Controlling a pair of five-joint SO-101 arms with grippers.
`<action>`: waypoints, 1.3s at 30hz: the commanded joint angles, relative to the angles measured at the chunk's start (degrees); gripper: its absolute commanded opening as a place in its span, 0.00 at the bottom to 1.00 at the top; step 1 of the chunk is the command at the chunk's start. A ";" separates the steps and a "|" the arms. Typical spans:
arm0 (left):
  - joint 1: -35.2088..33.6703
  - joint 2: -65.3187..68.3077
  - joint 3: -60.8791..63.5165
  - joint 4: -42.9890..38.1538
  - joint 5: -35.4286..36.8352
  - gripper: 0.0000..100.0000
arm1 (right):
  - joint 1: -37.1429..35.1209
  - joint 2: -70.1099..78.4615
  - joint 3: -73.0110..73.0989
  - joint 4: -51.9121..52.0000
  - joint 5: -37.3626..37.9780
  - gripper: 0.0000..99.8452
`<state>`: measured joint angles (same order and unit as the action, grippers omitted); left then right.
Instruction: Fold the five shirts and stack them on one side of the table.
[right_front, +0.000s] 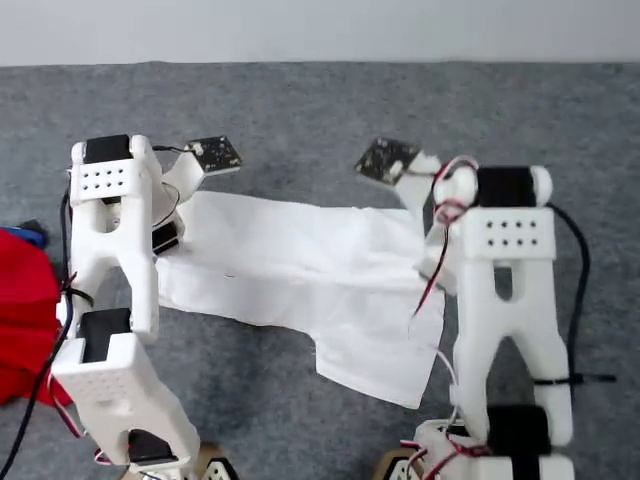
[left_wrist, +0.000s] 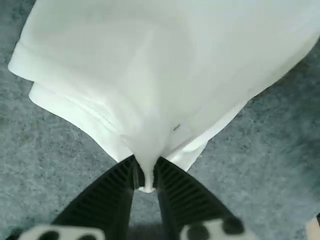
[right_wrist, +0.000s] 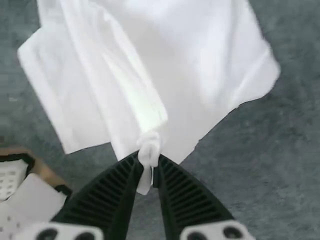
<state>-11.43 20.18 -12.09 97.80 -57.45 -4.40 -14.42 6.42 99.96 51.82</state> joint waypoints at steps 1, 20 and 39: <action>0.00 -0.35 1.19 1.14 -2.64 0.01 | -0.04 -5.67 6.15 -1.89 0.35 0.01; 0.44 -0.97 8.22 -1.05 -4.57 0.13 | -0.40 -16.31 16.09 2.77 -4.40 0.22; 3.69 5.98 -9.63 -8.35 20.66 0.02 | -0.40 -7.25 11.16 -22.90 -19.25 0.06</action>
<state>-10.20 25.54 -19.47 92.09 -43.30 -4.13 -25.23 20.92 85.27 37.41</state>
